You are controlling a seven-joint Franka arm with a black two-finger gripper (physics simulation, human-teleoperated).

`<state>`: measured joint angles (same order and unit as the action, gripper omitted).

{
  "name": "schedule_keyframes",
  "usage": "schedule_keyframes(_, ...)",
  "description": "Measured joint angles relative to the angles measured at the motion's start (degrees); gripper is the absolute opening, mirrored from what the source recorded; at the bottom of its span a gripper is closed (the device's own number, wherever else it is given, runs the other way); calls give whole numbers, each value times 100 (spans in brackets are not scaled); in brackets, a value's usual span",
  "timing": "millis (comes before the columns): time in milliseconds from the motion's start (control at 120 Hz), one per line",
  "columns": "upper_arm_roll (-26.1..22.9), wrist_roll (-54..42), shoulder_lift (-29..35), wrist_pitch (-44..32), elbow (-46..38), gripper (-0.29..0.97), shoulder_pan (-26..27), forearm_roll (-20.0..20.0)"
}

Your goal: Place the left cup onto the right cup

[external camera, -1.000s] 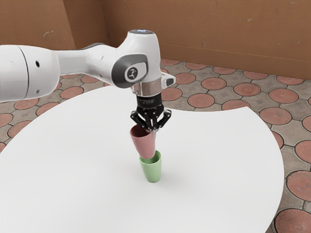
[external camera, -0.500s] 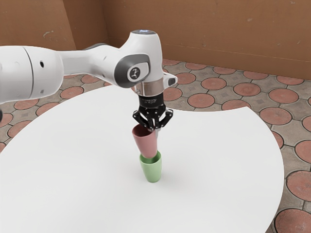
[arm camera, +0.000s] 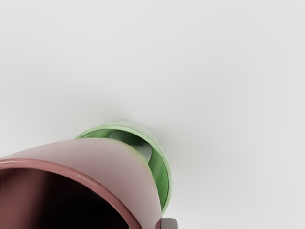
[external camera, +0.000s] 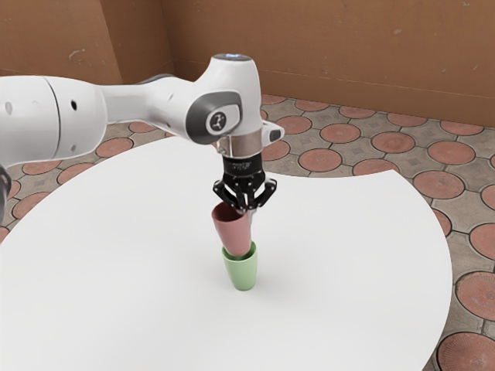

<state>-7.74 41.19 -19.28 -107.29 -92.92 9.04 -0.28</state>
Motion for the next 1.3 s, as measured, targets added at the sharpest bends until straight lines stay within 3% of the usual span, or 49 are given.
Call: schedule_keyframes(1300, -18, 7, -246, -79, 0, -11, 0, -5)
